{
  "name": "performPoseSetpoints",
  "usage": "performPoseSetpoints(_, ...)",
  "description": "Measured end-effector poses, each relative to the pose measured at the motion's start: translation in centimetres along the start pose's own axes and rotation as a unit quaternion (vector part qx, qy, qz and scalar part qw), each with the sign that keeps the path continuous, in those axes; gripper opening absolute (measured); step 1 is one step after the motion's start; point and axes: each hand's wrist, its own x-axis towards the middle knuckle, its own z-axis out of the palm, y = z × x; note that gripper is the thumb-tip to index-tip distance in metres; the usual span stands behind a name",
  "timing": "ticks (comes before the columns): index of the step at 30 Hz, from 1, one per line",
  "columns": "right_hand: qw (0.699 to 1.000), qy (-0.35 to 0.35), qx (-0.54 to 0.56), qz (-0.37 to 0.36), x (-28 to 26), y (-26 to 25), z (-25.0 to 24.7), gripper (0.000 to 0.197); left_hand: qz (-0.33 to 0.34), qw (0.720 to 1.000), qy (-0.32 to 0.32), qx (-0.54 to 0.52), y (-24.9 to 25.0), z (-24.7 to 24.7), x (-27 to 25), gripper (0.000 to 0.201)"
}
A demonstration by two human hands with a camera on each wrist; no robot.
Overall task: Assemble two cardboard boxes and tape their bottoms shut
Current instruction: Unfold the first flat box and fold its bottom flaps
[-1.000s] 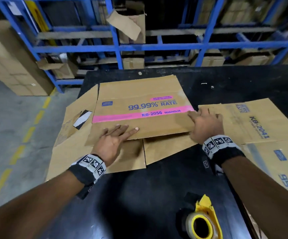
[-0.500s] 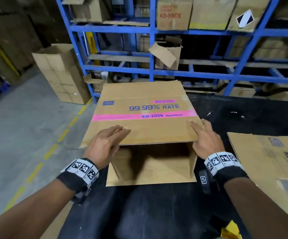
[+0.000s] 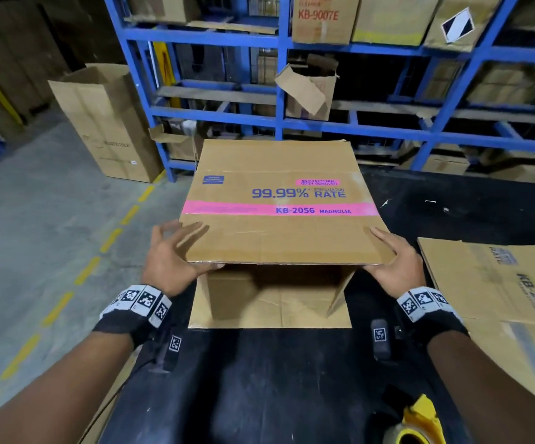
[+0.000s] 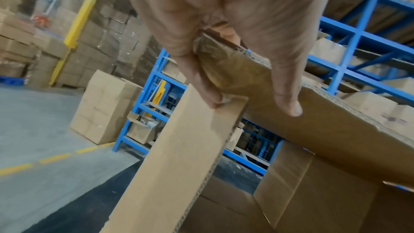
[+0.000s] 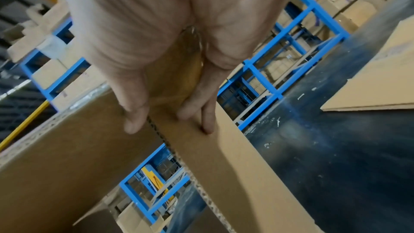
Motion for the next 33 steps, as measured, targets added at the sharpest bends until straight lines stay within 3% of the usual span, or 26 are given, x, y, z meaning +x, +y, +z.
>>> performPoseSetpoints(2,1.000,-0.012,0.021,-0.002,0.4,0.4,-0.4,0.081,-0.005,0.997,-0.002,-0.072,-0.6,0.0,0.2,0.088)
performPoseSetpoints(9,0.994,-0.091,0.055,-0.025,-0.5,1.5,0.1,0.083,0.020,0.996,0.004,-0.085,-2.7,0.0,-1.0,0.077)
performPoseSetpoints(15,0.992,-0.111,0.046,-0.037,-0.8,1.4,0.5,0.092,0.011,0.997,-0.029,-0.070,-2.6,-0.4,-1.7,0.072)
performPoseSetpoints(19,0.993,-0.116,0.017,-0.022,-0.8,1.2,0.4,0.100,0.028,0.992,-0.059,0.106,-1.8,-1.7,-2.1,0.070)
performPoseSetpoints(22,0.993,-0.116,0.006,-0.019,-0.7,1.0,0.1,0.099,0.084,0.953,-0.052,0.286,0.4,-1.8,-1.5,0.078)
performPoseSetpoints(28,0.993,-0.112,0.027,-0.019,-1.3,-0.1,0.7,0.098,0.164,0.940,-0.150,0.257,8.3,5.6,-1.0,0.074)
performPoseSetpoints(31,0.996,-0.077,0.035,-0.002,-1.5,0.3,0.8,0.113,0.180,0.914,-0.199,0.304,9.3,9.7,-1.5,0.074)
performPoseSetpoints(33,0.997,-0.048,0.065,0.017,-1.8,1.4,0.4,0.124,0.184,0.905,-0.195,0.331,9.1,10.9,-1.7,0.075)
